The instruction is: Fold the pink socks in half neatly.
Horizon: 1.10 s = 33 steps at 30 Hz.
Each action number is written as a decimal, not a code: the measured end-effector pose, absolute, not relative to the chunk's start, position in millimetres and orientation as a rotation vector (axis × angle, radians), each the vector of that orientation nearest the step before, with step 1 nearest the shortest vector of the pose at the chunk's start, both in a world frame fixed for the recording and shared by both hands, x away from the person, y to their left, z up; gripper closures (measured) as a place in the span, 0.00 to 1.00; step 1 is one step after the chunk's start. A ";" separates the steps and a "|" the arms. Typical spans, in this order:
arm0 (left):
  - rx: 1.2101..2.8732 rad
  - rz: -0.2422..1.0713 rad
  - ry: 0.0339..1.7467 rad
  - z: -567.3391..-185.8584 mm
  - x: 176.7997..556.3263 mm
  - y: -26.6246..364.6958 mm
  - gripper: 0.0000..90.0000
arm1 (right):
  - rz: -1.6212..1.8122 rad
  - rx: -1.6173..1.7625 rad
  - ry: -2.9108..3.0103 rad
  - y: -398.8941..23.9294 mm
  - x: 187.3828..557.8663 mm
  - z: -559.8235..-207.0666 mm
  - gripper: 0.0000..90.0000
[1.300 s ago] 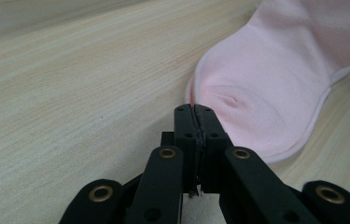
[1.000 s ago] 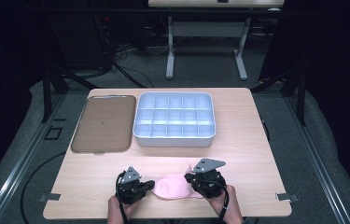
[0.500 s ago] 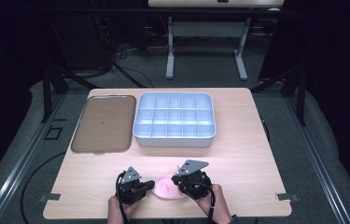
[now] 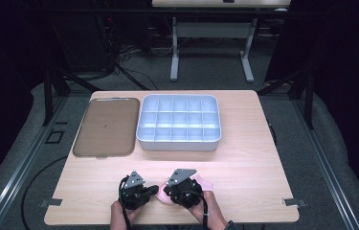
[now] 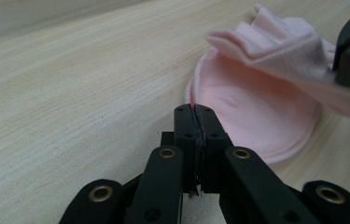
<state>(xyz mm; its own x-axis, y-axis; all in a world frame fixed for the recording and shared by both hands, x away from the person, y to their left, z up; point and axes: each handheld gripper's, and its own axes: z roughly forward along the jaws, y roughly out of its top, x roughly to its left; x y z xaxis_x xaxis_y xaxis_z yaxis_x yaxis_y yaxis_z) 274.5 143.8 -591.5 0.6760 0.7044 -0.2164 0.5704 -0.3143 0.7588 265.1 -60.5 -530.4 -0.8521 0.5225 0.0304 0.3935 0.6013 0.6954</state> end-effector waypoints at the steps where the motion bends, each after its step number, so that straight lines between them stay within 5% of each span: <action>1: 2.011 0.193 0.985 -591.6 274.4 143.8 0.98 | 1.076 0.755 2.662 -59.0 265.2 -531.8 0.98; 5: 2.012 0.193 0.985 -591.5 274.6 144.0 0.98 | 1.045 0.745 2.713 -52.4 266.1 -541.8 0.96; 11: 2.013 0.192 0.984 -591.5 274.6 144.0 0.98 | 1.042 0.756 2.774 -48.0 268.4 -551.3 0.66; 14: 2.014 0.192 0.983 -591.4 274.7 144.2 0.98 | 1.105 0.738 2.744 -57.8 268.3 -540.9 0.61; 23: 2.011 0.189 0.984 -591.5 274.6 144.0 0.98 | 1.018 0.825 2.671 -85.3 287.0 -530.7 0.66; 33: 2.013 0.190 0.983 -591.4 274.7 144.1 0.98 | 0.862 0.793 2.718 -63.3 291.6 -562.7 0.84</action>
